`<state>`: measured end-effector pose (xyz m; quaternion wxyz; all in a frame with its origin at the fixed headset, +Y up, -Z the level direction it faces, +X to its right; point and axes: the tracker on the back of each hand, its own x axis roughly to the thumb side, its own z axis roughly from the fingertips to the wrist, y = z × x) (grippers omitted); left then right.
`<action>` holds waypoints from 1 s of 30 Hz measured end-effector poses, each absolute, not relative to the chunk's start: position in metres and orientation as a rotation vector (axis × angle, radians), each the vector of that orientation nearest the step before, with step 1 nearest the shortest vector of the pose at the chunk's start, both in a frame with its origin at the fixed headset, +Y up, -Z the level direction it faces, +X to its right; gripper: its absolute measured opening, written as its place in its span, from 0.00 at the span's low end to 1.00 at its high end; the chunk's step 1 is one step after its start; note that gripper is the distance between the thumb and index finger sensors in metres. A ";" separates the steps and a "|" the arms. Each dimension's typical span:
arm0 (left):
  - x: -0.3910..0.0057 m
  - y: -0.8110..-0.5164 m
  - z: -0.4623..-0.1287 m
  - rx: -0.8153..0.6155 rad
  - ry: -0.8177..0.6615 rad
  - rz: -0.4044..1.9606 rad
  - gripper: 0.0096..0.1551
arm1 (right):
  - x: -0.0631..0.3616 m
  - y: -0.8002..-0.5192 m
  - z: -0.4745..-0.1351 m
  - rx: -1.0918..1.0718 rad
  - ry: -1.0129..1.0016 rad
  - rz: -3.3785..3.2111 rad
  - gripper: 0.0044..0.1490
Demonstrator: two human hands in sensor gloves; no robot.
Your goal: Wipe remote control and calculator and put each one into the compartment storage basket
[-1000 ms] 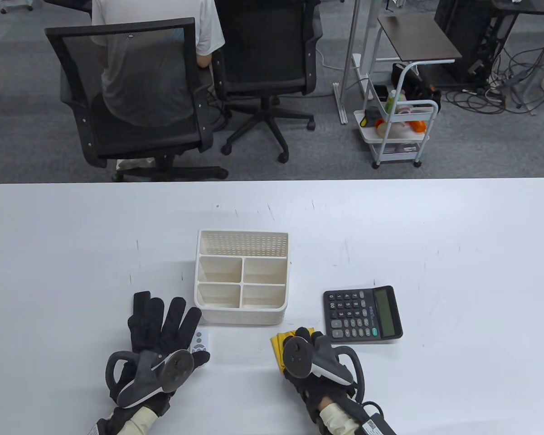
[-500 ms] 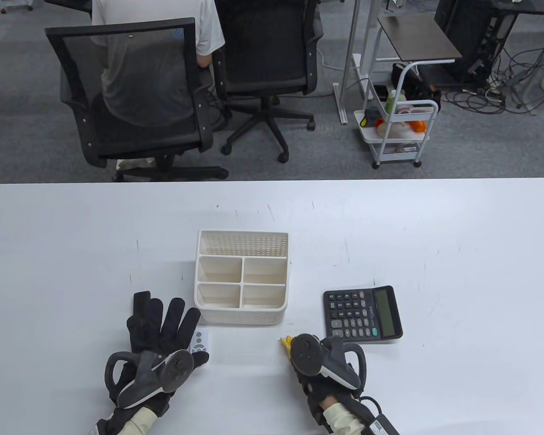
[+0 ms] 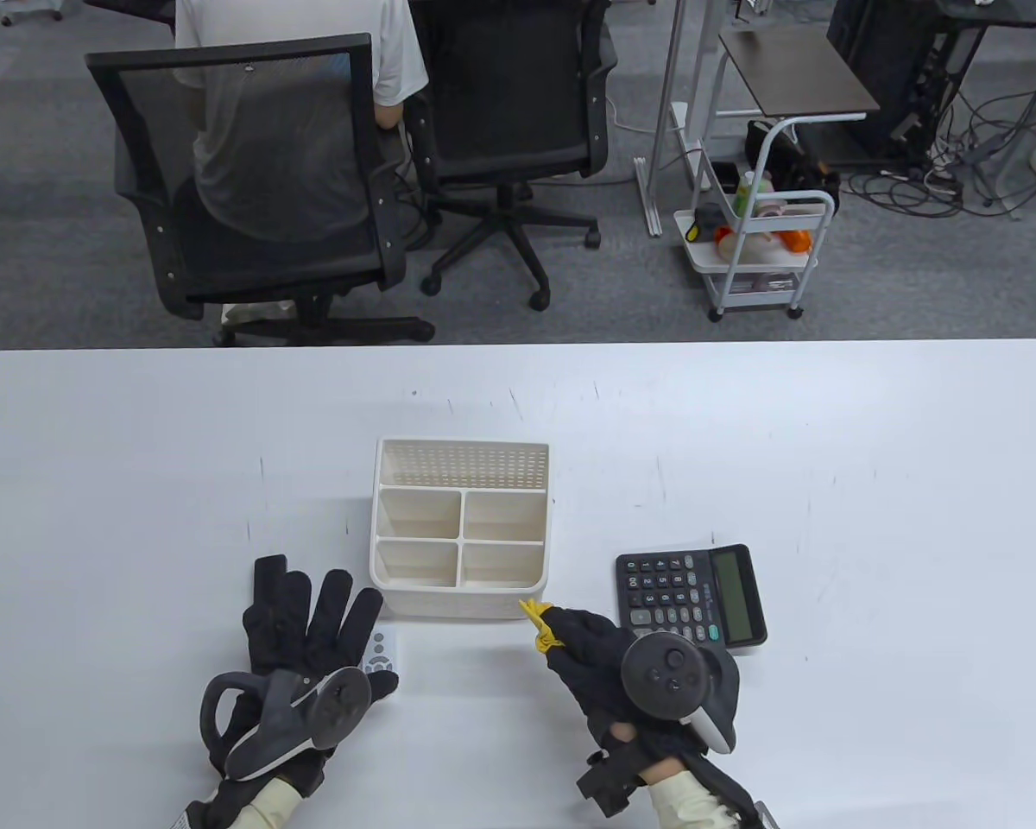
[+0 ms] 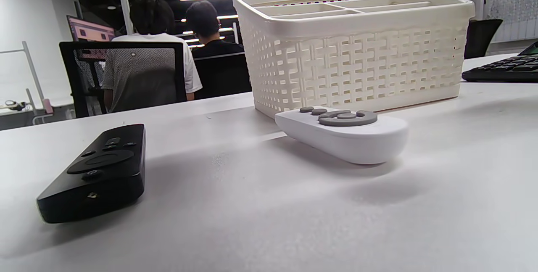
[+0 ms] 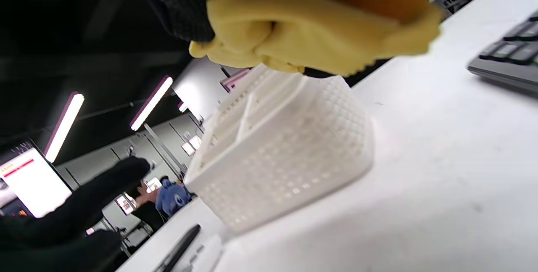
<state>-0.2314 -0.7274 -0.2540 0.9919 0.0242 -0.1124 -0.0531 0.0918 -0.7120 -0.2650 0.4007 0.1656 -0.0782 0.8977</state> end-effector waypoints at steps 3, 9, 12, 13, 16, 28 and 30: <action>-0.232 -0.727 -0.254 0.041 -0.215 -0.087 0.49 | 0.092 -0.706 -0.260 0.446 -0.290 2.212 0.31; -0.227 -0.727 -0.256 0.015 -0.194 -0.008 0.48 | 0.090 -0.701 -0.254 0.471 -0.409 2.140 0.31; -0.220 -0.732 -0.260 -0.042 -0.170 -0.001 0.50 | 0.088 -0.703 -0.254 0.481 -0.399 2.149 0.31; -0.217 -0.735 -0.262 -0.072 -0.151 -0.016 0.51 | 0.087 -0.704 -0.255 0.485 -0.395 2.156 0.31; -0.210 -0.739 -0.269 -0.119 -0.101 -0.070 0.50 | 0.086 -0.706 -0.256 0.489 -0.390 2.167 0.31; -0.192 -0.757 -0.279 -0.206 -0.036 -0.239 0.45 | 0.086 -0.706 -0.255 0.487 -0.391 2.177 0.31; -0.189 -0.758 -0.278 -0.200 -0.038 -0.277 0.44 | 0.086 -0.706 -0.255 0.488 -0.390 2.179 0.31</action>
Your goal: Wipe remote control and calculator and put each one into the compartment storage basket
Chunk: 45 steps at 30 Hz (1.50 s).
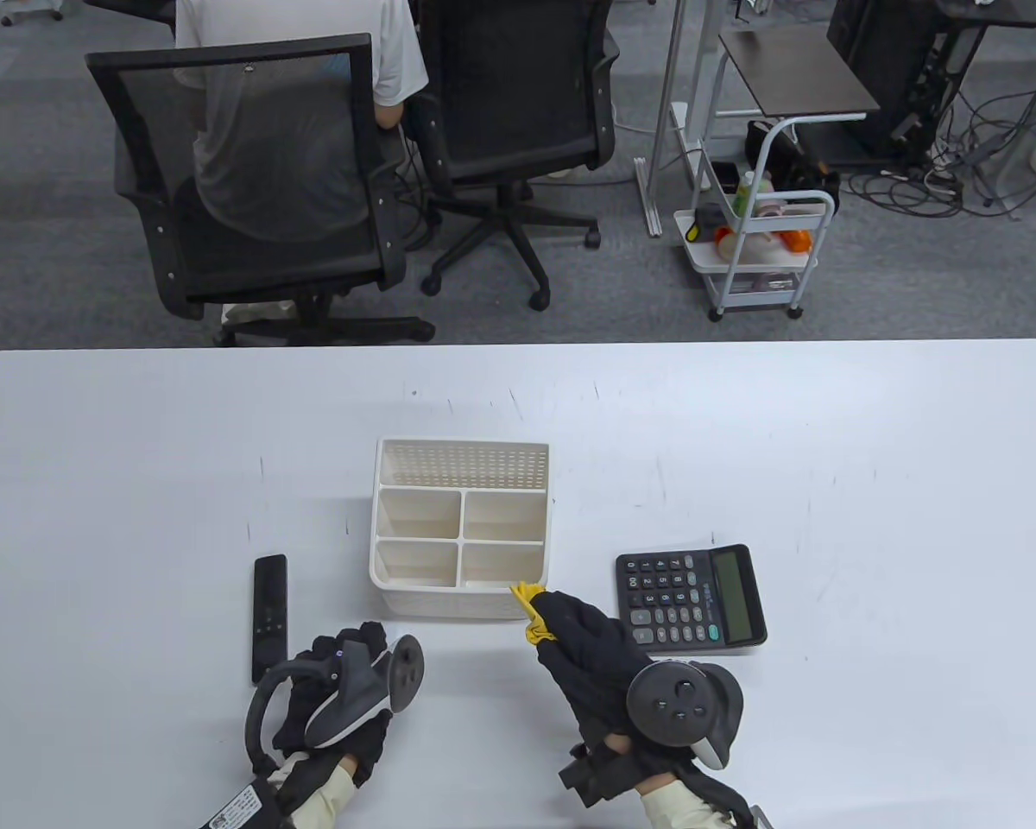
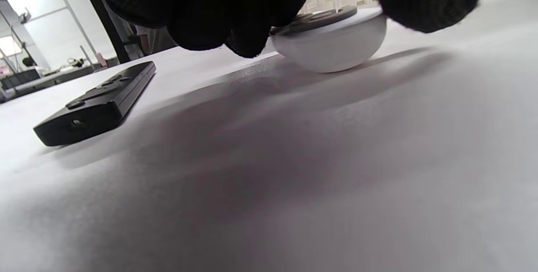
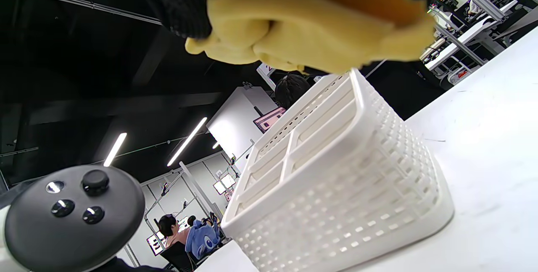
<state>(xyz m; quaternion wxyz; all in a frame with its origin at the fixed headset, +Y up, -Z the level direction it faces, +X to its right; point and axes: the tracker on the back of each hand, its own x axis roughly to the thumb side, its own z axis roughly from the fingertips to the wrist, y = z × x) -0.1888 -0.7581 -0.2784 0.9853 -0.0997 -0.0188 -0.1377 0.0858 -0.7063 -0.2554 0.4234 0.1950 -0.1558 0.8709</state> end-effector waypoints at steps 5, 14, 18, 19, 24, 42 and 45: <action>-0.180 -0.760 -0.277 -0.186 -0.043 -0.381 0.39 | 0.085 -0.707 -0.255 0.487 -0.384 2.187 0.31; -0.174 -0.759 -0.277 -0.165 -0.033 -0.462 0.35 | 0.085 -0.707 -0.256 0.477 -0.371 2.189 0.31; -0.175 -0.759 -0.279 -0.173 -0.034 -0.473 0.32 | 0.086 -0.707 -0.256 0.472 -0.362 2.179 0.31; -0.176 -0.758 -0.279 -0.171 -0.022 -0.455 0.31 | 0.086 -0.707 -0.257 0.472 -0.359 2.172 0.31; -0.185 -0.738 -0.274 -0.122 -0.021 -0.339 0.30 | 0.089 -0.705 -0.258 0.453 -0.347 2.121 0.31; -0.200 -0.660 -0.265 0.066 -0.284 0.695 0.30 | 0.056 -0.679 -0.265 0.465 -0.329 1.932 0.31; -0.196 -0.661 -0.265 0.066 -0.299 0.804 0.30 | 0.044 -0.672 -0.269 0.460 -0.324 1.899 0.31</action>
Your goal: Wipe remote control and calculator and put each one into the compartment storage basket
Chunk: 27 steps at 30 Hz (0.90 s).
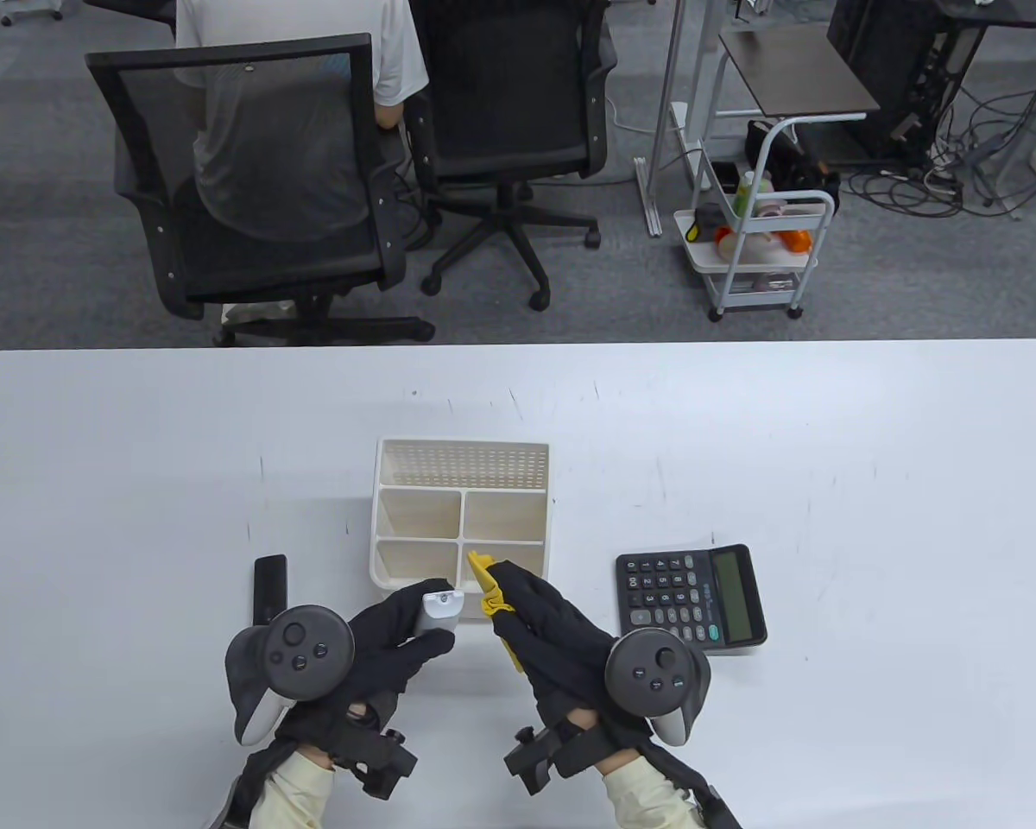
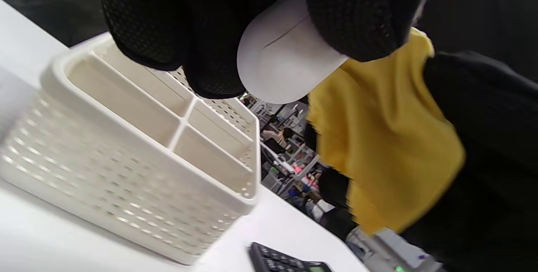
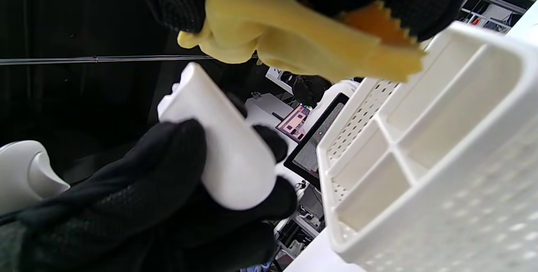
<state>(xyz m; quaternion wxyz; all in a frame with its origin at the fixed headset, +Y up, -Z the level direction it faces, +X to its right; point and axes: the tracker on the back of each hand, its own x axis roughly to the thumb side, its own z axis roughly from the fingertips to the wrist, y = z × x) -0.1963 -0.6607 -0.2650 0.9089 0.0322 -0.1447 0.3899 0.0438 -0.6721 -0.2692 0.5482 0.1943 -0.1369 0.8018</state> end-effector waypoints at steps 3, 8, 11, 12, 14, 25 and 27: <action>-0.199 -0.665 -0.264 0.069 -0.279 0.866 0.30 | 0.033 -0.668 -0.272 0.436 -0.334 1.882 0.31; -0.212 -0.675 -0.265 0.056 -0.228 1.026 0.30 | 0.016 -0.668 -0.272 0.436 -0.308 1.813 0.31; -0.218 -0.680 -0.265 0.116 -0.177 1.020 0.31 | 0.001 -0.671 -0.268 0.439 -0.267 1.679 0.31; -0.219 -0.681 -0.264 0.124 -0.177 1.000 0.31 | -0.004 -0.671 -0.268 0.437 -0.263 1.650 0.32; -0.217 -0.681 -0.262 0.134 -0.193 0.958 0.32 | -0.013 -0.674 -0.270 0.452 -0.262 1.609 0.33; -0.218 -0.680 -0.256 0.284 -0.198 0.858 0.35 | -0.022 -0.694 -0.267 0.503 -0.200 1.777 0.44; -0.217 -0.681 -0.257 0.281 -0.182 0.823 0.35 | -0.021 -0.694 -0.264 0.526 -0.241 1.816 0.42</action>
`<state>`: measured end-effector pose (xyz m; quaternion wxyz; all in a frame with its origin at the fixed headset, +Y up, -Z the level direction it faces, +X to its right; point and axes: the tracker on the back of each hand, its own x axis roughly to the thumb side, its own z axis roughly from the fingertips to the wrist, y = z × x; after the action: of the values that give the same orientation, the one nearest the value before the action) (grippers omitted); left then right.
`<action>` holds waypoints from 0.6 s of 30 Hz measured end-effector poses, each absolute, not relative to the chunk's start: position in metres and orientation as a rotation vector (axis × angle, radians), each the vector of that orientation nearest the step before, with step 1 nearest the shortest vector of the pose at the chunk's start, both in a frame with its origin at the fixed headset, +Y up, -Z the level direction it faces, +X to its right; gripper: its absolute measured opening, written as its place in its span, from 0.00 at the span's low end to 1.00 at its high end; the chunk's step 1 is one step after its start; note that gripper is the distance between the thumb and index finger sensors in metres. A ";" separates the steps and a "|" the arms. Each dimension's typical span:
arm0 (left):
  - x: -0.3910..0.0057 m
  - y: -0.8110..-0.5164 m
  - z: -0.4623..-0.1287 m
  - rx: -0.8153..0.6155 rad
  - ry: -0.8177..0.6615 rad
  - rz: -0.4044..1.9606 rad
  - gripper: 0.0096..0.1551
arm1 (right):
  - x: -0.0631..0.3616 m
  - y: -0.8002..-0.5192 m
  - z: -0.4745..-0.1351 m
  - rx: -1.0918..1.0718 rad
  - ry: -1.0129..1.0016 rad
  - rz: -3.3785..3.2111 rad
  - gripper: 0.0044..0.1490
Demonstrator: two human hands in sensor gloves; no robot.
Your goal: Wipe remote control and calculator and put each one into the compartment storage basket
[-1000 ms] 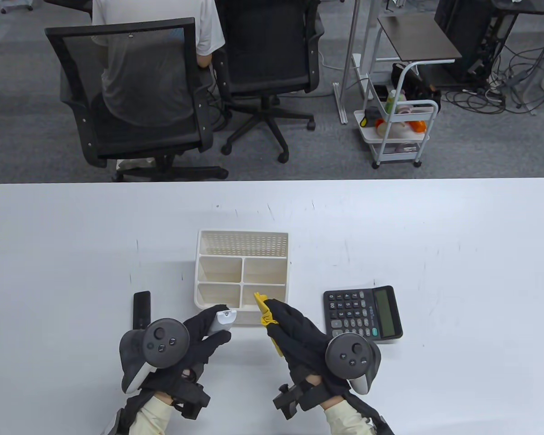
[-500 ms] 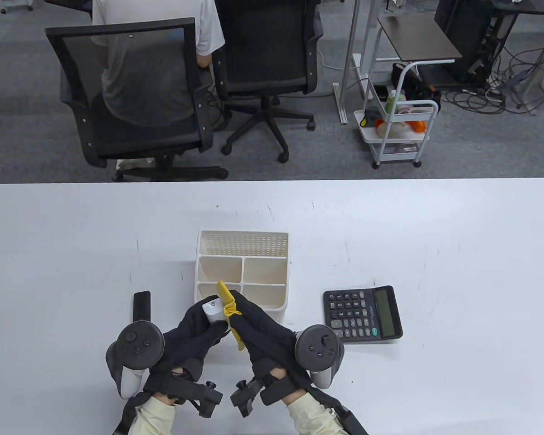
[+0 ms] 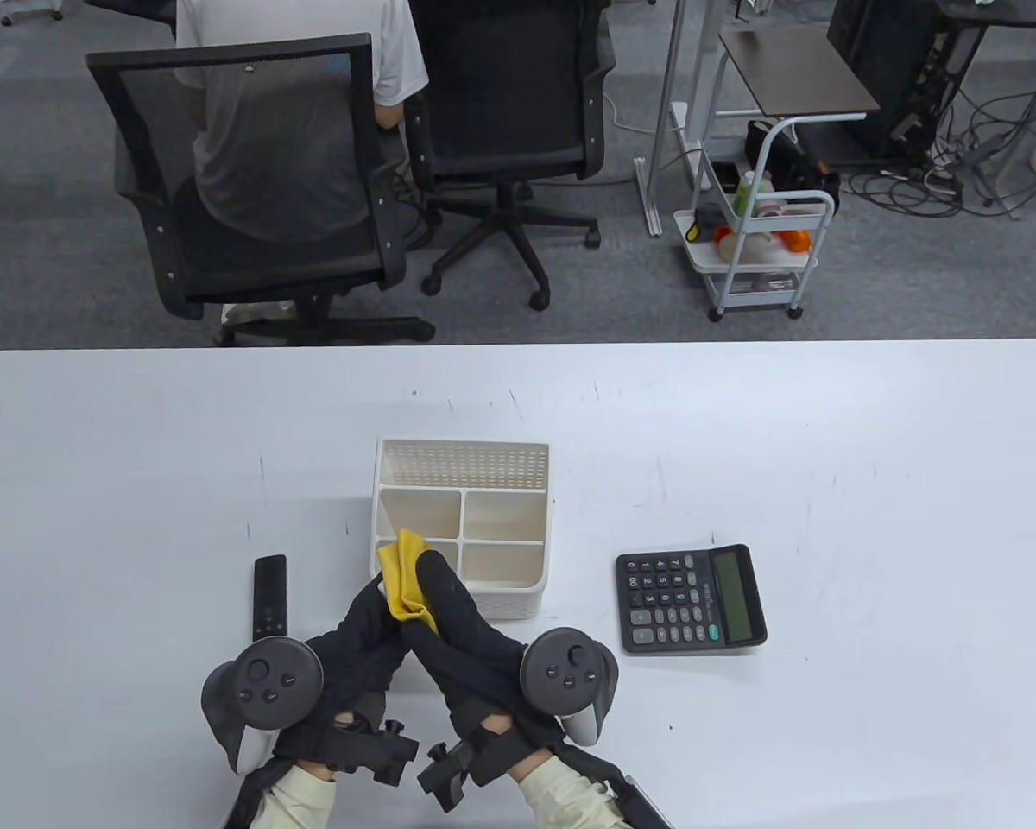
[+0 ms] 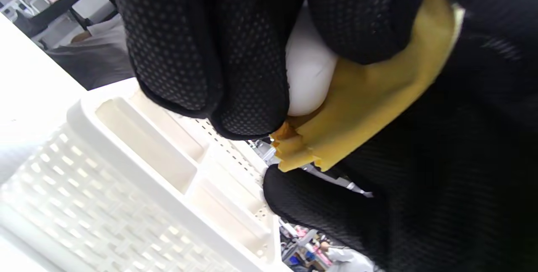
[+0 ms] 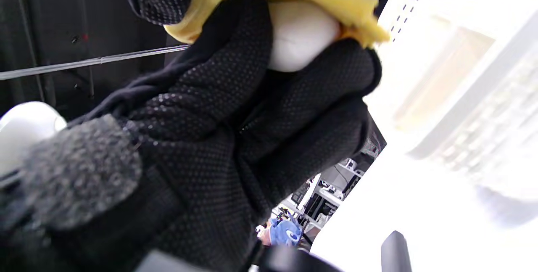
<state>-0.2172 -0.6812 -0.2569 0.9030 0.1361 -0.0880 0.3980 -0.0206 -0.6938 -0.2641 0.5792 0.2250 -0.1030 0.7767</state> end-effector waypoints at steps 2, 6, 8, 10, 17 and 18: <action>-0.213 -0.682 -0.257 0.286 -0.194 0.755 0.35 | -0.021 -0.693 -0.263 0.532 -0.264 1.812 0.40; -0.203 -0.678 -0.254 0.322 -0.283 0.617 0.35 | -0.020 -0.699 -0.270 0.510 -0.218 1.756 0.44; -0.200 -0.679 -0.254 0.325 -0.296 0.584 0.35 | -0.018 -0.704 -0.273 0.501 -0.184 1.737 0.46; -0.199 -0.681 -0.255 0.309 -0.301 0.601 0.35 | -0.015 -0.709 -0.275 0.475 -0.174 1.735 0.46; -0.205 -0.682 -0.255 0.301 -0.230 0.665 0.35 | -0.009 -0.707 -0.270 0.435 -0.250 1.847 0.37; -0.208 -0.682 -0.255 0.308 -0.207 0.664 0.36 | -0.009 -0.708 -0.268 0.450 -0.228 1.842 0.37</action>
<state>-0.2076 -0.6819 -0.2550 0.9286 0.1502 -0.1011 0.3239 -0.0093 -0.7081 -0.2684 0.5775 0.1924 -0.0975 0.7874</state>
